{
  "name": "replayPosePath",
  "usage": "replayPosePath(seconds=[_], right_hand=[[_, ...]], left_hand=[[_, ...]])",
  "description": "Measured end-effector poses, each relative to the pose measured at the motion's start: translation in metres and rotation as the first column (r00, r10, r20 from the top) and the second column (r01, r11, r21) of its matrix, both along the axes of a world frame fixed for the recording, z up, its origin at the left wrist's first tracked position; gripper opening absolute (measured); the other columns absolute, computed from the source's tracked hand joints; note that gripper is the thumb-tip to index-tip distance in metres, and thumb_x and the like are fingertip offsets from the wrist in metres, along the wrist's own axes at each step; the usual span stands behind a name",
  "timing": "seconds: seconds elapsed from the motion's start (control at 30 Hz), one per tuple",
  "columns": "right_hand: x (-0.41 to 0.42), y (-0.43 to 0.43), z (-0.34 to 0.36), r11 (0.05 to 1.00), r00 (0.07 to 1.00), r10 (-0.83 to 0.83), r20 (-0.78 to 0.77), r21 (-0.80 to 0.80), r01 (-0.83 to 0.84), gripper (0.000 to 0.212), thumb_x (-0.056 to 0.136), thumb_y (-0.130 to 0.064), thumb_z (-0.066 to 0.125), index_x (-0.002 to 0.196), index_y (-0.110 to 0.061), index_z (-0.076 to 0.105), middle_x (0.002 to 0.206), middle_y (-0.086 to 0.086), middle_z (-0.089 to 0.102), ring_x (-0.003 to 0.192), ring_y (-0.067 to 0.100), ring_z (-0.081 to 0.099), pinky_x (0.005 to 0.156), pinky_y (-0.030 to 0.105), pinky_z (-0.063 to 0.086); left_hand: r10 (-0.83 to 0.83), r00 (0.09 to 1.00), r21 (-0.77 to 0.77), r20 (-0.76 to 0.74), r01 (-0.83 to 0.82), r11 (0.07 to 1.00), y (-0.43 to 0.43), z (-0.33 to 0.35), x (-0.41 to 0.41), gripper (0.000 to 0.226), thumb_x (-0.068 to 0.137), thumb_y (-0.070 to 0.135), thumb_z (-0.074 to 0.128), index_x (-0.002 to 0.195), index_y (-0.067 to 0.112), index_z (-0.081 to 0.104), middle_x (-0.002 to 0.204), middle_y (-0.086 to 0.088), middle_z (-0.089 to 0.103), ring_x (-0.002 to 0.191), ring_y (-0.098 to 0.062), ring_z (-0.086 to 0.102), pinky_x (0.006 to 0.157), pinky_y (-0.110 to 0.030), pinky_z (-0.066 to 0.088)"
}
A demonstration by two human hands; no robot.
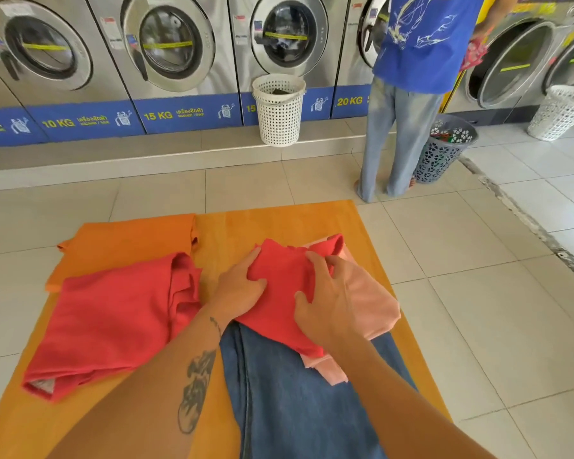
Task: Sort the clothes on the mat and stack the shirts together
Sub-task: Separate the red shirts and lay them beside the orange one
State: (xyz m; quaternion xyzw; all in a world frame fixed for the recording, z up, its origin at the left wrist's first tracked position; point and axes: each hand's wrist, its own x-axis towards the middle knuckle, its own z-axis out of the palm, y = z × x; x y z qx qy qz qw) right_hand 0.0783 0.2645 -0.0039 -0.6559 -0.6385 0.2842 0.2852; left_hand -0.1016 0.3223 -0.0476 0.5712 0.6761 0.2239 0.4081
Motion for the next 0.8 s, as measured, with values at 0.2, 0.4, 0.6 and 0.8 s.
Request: replayPosePath(seconds=[0.2,0.4,0.6,0.8], right_hand=[[0.002,0.01,0.008,0.998,0.999,-0.046,-0.024,-0.051,0.045,0.079,0.07,0.0,0.048,0.139,-0.038,0.037,0.144,0.011,0.028,0.114,0.033,0.051,0.09,0.042,0.05],[0.003,0.003,0.022,1.0,1.0,-0.029,0.006,0.006,0.029,0.077,0.074,0.003,0.045,0.139,-0.039,0.045,0.142,0.012,0.033,0.119,0.031,0.049,0.093,0.043,0.049],[-0.033,-0.03,0.035,0.999,0.999,0.006,0.042,0.032,-0.007,0.063,0.085,0.003,0.046,0.141,-0.024,0.051,0.157,0.012,0.022,0.143,0.026,0.029,0.112,0.032,0.031],[-0.119,-0.076,0.038,0.997,0.997,0.073,0.0,0.014,-0.073,0.064,0.084,0.005,0.046,0.145,-0.014,0.046,0.155,0.014,0.03,0.141,0.029,0.032,0.112,0.033,0.028]], left_hand=[[0.029,0.992,0.079,0.123,-0.039,0.996,-0.002,0.014,-0.003,0.071,0.082,0.01,0.061,0.14,0.046,0.043,0.134,0.012,0.053,0.095,0.005,0.057,0.069,-0.008,0.044],[-0.011,0.995,0.263,0.096,-0.014,0.965,-0.021,0.037,-0.015,0.069,0.086,0.013,0.064,0.141,0.046,0.041,0.14,0.016,0.046,0.119,-0.002,0.049,0.102,-0.021,0.04],[-0.033,0.997,0.41,0.07,0.002,0.912,-0.071,0.057,-0.066,0.069,0.09,0.022,0.063,0.138,0.06,0.033,0.127,0.023,0.046,0.107,0.023,0.041,0.095,-0.009,0.032],[0.094,0.995,0.455,0.024,-0.094,0.886,-0.144,0.063,-0.151,0.064,0.093,0.028,0.058,0.141,0.058,0.03,0.108,0.008,0.052,0.102,-0.005,0.051,0.094,-0.026,0.038]])
